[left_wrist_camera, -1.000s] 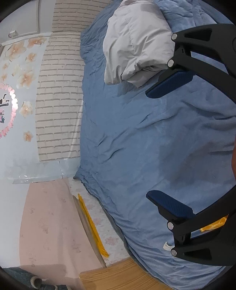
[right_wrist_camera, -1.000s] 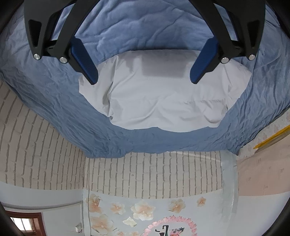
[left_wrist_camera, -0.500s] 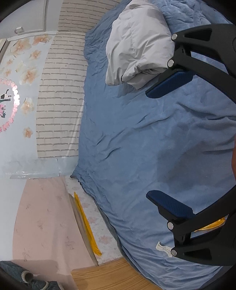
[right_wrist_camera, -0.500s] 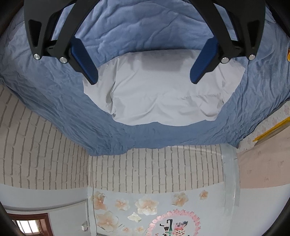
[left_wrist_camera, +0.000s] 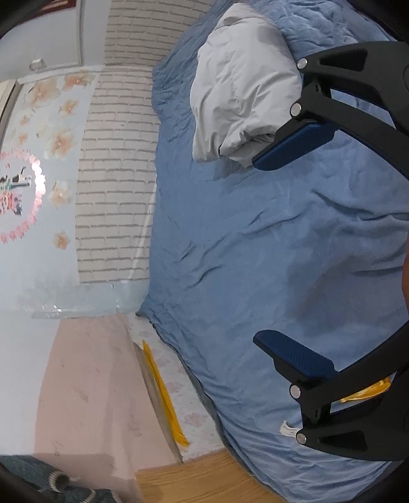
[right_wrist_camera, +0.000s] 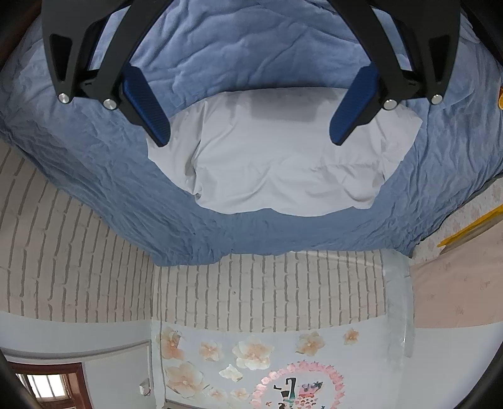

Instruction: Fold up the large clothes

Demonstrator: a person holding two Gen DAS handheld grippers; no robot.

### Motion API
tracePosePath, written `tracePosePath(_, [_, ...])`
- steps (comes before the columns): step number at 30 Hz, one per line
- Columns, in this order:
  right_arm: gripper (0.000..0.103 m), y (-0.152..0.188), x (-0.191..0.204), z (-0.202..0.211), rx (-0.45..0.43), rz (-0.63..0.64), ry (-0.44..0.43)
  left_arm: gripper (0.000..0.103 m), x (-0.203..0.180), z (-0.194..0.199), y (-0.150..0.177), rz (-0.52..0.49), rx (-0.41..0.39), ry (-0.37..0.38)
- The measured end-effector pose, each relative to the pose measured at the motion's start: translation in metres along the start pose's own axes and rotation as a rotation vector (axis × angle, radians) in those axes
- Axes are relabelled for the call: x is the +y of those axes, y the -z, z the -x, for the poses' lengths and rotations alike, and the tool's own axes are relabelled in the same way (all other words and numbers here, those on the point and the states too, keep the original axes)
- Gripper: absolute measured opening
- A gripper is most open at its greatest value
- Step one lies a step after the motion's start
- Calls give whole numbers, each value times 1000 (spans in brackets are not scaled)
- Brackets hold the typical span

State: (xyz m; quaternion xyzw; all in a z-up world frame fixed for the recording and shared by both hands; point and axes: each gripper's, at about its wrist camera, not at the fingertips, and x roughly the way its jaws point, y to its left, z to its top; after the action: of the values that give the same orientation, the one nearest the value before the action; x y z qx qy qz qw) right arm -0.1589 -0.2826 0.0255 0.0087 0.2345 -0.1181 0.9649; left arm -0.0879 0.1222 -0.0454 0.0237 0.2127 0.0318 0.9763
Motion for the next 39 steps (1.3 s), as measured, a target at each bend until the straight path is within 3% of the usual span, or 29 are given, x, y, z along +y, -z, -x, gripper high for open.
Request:
tracePosePath(17, [101, -2, 2, -6, 2, 21, -27, 100, -12, -12, -9, -9, 31, -5])
tracePosePath(39, [101, 5, -4, -49, 86, -15, -41, 100, -21, -43, -5, -46, 72, 27])
